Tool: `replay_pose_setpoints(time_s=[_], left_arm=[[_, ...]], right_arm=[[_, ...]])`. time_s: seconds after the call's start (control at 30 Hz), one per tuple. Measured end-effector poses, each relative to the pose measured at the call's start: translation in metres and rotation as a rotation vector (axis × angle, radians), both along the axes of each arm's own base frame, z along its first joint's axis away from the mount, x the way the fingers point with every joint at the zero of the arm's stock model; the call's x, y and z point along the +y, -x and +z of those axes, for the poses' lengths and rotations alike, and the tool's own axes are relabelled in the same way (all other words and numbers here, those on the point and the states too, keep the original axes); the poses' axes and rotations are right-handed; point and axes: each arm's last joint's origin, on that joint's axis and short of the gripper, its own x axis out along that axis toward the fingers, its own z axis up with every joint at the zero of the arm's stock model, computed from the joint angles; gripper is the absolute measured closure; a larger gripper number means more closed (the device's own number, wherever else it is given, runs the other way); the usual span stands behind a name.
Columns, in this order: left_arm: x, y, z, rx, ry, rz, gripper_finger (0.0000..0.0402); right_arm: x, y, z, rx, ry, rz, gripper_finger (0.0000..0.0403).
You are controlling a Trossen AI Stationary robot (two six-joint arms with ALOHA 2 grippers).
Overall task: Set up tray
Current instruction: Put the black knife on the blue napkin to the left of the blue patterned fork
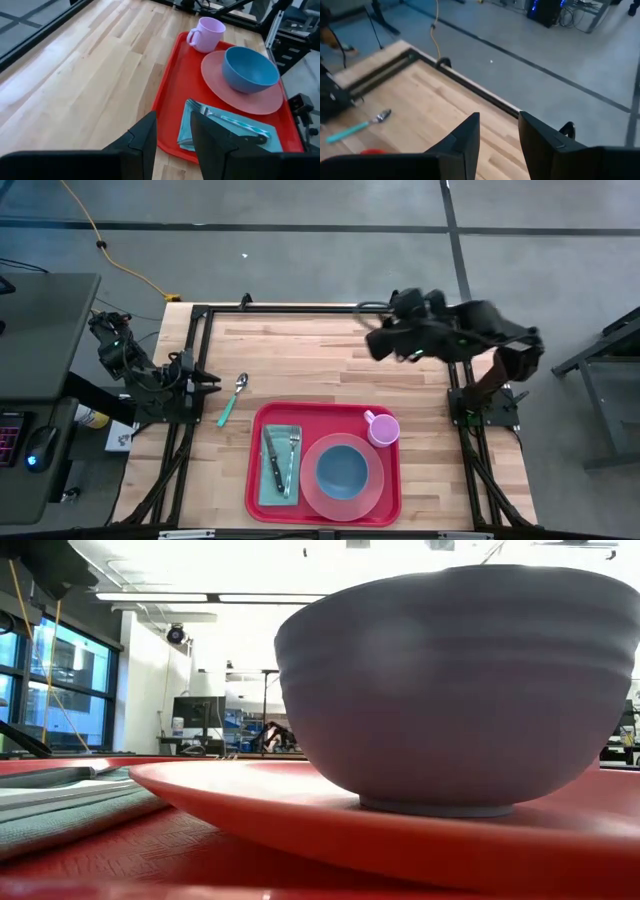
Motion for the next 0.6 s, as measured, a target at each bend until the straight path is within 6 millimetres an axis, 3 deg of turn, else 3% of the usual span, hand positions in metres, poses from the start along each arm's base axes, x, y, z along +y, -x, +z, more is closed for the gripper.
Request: replay_pose_setpoints(time_s=[0.4, 0.5, 0.6], left_arm=[[0.004, 0.001, -0.001, -0.027, -0.075, 0.078, 0.0252], [0.005, 0.002, -0.002, -0.019, -0.095, 0.086, 0.0252], [0.006, 0.002, -0.002, -0.018, -0.108, 0.095, 0.0252]], right_arm=[[-0.02, 0.074, 0.036, -0.189, 0.052, -0.108, 0.0291], [-0.022, 0.083, 0.019, -0.161, 0.043, -0.144, 0.0296], [-0.026, 0.092, -0.016, -0.099, -0.015, -0.181, 0.0317]])
